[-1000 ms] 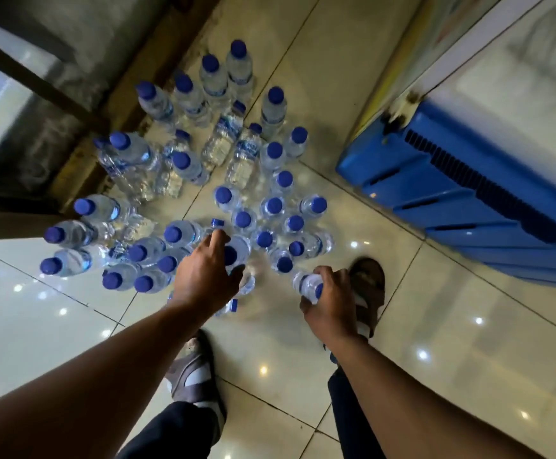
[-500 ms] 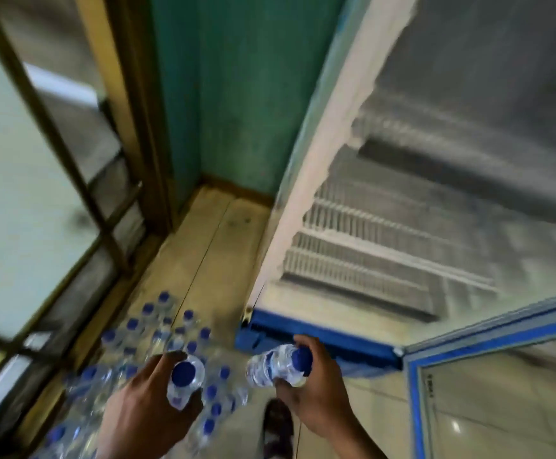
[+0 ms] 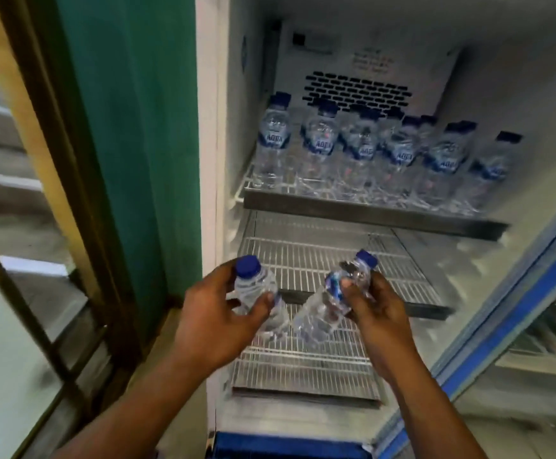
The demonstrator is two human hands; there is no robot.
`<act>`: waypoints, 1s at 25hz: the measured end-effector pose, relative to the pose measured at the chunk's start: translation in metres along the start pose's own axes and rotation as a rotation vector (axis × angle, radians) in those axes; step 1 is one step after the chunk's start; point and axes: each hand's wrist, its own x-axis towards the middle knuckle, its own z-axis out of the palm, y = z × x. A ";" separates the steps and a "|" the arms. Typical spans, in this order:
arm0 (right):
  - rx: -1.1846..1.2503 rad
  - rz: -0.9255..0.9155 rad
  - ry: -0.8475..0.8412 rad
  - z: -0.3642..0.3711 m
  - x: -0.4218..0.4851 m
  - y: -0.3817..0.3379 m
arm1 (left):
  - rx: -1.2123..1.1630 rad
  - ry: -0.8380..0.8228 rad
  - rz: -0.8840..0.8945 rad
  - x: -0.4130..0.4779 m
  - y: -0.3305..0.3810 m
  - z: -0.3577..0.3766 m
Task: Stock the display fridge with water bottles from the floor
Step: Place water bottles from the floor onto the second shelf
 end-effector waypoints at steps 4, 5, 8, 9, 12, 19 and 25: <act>-0.028 -0.011 0.004 -0.007 0.087 0.019 | 0.018 0.038 -0.038 0.071 -0.012 0.056; -0.052 -0.023 -0.017 -0.005 0.104 0.026 | 0.028 0.053 -0.052 0.087 -0.017 0.066; -0.130 -0.039 -0.105 -0.001 0.154 0.055 | 0.093 0.098 -0.132 0.135 -0.037 0.097; -0.175 -0.038 -0.122 0.002 0.168 0.063 | 0.088 0.085 -0.161 0.149 -0.048 0.105; -0.195 0.012 -0.150 0.012 0.203 0.079 | 0.037 0.086 -0.258 0.184 -0.085 0.126; -0.281 -0.056 -0.136 0.021 0.231 0.120 | 0.216 0.149 -0.228 0.203 -0.105 0.138; -0.430 -0.027 -0.189 0.023 0.222 0.142 | 0.166 -0.067 -0.425 0.178 -0.141 0.148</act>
